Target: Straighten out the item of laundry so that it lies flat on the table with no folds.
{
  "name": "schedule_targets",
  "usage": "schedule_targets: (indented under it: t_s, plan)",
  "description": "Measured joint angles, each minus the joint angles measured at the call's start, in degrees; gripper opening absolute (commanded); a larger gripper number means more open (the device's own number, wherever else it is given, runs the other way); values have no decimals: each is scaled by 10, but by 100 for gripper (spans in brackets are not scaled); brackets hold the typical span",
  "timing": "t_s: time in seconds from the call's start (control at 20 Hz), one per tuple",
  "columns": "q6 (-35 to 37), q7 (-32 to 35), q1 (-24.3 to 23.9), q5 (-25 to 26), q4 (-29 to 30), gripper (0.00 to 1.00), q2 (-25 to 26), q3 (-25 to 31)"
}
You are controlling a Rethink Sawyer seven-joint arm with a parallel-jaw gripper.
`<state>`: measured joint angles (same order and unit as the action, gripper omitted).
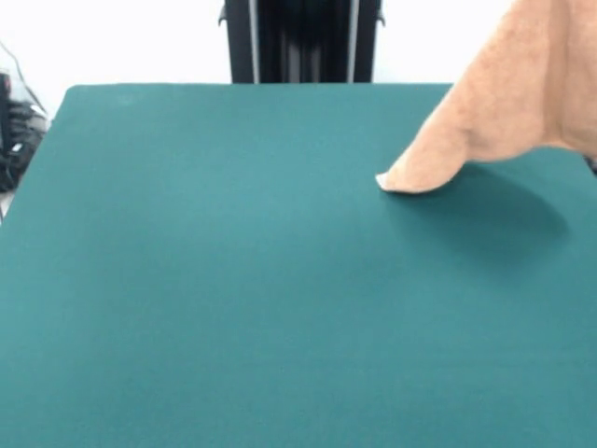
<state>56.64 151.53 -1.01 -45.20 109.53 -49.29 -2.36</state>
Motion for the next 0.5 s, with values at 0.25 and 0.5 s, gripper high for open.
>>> schedule_targets:
  t_s: [0.25, 0.5]
  plan:
    - [-11, 0, -48, 26, -24, 0, 56, 0]
    - [-25, 0, -106, 88, -73, 0, 128, 0]
